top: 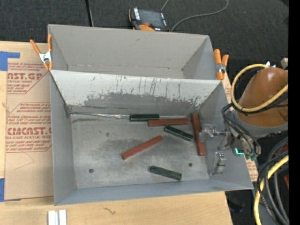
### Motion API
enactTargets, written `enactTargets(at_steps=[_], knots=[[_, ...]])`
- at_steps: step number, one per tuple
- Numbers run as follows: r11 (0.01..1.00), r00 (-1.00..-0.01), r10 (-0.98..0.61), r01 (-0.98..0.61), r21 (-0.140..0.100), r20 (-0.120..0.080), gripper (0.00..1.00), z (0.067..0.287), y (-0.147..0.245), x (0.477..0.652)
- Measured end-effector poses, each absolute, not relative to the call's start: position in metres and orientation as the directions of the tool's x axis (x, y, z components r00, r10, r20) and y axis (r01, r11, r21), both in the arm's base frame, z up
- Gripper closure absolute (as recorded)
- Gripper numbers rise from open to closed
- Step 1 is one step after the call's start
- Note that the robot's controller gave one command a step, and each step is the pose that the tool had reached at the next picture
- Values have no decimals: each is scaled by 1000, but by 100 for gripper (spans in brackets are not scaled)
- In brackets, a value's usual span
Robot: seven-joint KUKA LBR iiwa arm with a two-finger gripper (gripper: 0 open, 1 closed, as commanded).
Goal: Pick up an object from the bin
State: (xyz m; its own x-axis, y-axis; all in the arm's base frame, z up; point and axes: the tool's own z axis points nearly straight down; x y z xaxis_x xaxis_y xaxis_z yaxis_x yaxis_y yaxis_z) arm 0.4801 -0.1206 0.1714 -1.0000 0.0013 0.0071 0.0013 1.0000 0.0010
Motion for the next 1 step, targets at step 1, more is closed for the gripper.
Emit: enactTargets(at_steps=[1], knots=[[982,-982,-190,-190,0,-2,0,67,-133,543]])
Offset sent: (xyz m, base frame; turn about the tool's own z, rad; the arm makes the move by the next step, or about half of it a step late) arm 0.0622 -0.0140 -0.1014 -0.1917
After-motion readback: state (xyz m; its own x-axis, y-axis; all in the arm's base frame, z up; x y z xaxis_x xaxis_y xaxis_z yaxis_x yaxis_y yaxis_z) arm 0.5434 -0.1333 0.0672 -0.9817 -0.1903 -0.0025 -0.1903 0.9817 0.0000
